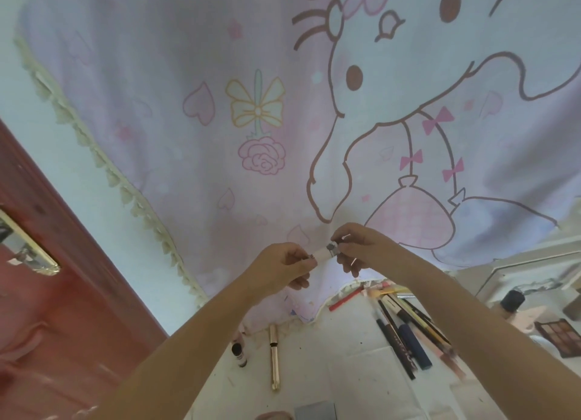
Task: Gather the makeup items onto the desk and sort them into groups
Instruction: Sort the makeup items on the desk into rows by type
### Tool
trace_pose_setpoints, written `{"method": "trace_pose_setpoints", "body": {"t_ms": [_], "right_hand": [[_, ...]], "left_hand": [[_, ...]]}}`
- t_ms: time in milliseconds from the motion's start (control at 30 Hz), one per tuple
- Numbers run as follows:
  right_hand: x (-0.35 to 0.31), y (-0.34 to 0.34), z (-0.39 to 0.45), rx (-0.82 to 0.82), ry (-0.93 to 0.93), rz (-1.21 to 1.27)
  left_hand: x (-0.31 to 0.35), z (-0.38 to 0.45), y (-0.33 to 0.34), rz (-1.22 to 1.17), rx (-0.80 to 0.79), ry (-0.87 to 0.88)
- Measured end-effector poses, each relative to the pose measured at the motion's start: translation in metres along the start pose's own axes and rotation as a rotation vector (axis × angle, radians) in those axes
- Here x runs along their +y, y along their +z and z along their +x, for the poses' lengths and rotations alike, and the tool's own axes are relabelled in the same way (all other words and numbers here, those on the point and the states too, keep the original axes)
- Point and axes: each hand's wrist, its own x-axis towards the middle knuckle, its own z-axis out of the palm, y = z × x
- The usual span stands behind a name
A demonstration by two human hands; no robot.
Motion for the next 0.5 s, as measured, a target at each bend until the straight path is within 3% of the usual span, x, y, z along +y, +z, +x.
{"method": "trace_pose_setpoints", "body": {"t_ms": [167, 267, 367, 500], "right_hand": [[-0.006, 0.002, -0.002, 0.025, -0.159, -0.090], [-0.013, 0.000, -0.001, 0.025, -0.089, 0.008], [-0.016, 0.002, 0.003, 0.040, 0.019, -0.119], [-0.012, 0.002, 0.003, 0.045, -0.079, -0.278]], "left_hand": [[0.000, -0.002, -0.004, -0.113, -0.038, -0.029], [0.000, -0.001, -0.006, -0.148, -0.020, -0.008], [-0.001, 0.000, -0.006, -0.138, 0.019, 0.023], [-0.003, 0.001, -0.006, -0.097, 0.063, 0.036]]}}
